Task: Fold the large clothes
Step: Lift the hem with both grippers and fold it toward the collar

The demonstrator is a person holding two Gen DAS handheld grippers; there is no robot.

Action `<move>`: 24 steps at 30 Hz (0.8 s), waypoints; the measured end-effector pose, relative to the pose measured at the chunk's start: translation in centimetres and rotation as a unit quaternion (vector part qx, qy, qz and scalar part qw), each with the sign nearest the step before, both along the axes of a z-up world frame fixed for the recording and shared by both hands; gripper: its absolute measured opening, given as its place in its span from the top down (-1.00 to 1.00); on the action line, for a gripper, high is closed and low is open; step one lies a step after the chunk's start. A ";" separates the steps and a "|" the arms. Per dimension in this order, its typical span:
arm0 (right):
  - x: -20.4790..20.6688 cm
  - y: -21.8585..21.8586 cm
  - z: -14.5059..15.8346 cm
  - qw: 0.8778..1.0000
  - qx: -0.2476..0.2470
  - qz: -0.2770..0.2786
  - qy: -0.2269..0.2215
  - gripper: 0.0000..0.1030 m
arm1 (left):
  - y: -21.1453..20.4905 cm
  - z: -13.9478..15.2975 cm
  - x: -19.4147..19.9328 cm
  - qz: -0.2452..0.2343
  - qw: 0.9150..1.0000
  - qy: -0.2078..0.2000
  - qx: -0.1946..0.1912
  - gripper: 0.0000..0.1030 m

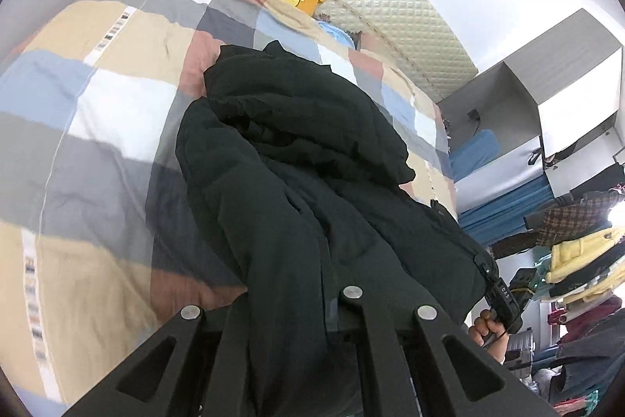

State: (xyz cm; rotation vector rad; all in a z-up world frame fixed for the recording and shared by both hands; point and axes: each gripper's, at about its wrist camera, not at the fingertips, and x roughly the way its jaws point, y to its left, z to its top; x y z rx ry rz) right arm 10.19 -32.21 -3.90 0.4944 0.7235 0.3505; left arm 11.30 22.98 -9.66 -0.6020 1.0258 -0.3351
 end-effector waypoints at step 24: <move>-6.8 -1.5 5.4 0.996 0.075 -0.030 -0.041 0.64 | 0.2 4.1 -9.5 -0.016 1.000 0.022 -0.007 0.89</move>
